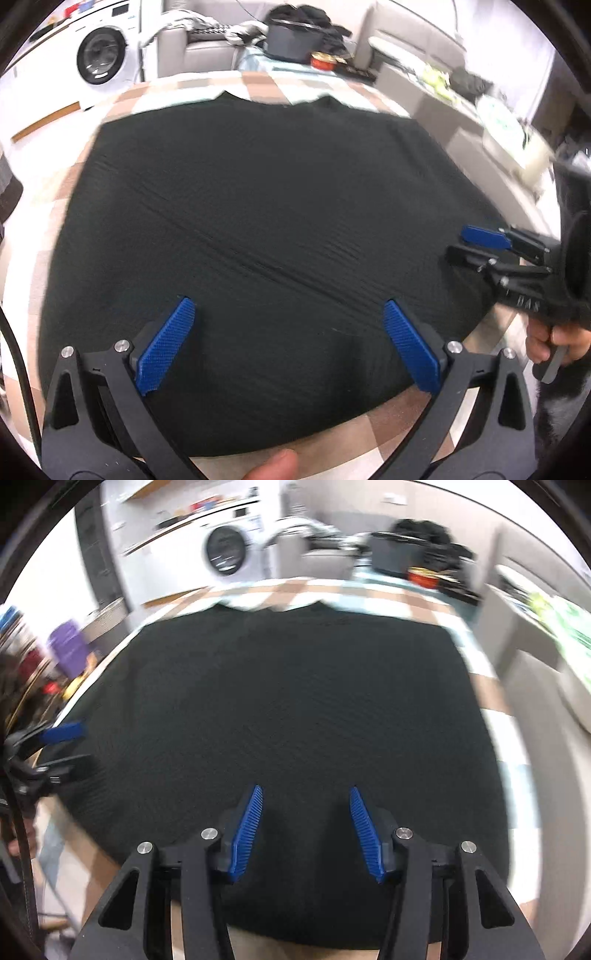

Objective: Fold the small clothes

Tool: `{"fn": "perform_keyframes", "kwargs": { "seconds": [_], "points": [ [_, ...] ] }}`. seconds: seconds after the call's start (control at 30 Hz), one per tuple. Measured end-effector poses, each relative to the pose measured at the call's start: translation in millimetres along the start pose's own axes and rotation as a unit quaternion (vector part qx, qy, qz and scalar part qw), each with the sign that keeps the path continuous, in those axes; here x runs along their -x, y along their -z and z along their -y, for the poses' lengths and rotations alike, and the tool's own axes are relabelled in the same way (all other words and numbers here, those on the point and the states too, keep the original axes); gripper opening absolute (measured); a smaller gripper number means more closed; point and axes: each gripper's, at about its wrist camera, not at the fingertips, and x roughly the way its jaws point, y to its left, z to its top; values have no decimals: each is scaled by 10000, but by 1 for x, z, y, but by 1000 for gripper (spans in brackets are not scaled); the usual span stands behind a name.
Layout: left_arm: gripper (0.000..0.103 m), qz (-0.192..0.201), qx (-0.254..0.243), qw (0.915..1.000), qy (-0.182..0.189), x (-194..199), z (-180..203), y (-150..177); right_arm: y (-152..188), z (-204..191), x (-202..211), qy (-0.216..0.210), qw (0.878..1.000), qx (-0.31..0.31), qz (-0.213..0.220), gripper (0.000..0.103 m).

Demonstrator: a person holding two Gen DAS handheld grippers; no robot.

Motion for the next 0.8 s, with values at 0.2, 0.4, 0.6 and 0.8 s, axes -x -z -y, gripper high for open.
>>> {"fn": "perform_keyframes", "kwargs": {
  "seconds": [0.2, 0.4, 0.6, 0.8],
  "points": [
    [102, -93, -432, 9986, -295, 1, 8, 19, 23, 7, 12, 147, 9996, 222, 15, 53],
    [102, 22, -293, 9994, -192, 18, -15, 31, 47, 54, 34, 1200, 9927, -143, 50, 55],
    [102, 179, -118, 9995, -248, 31, -29, 22, 35, 54, 42, 1025, 9944, -224, 129, 55],
    [102, 276, 293, 9987, -316, 10, -46, -19, -5, 27, 23, 469, 9982, -265, 264, 55]
  ]
}}
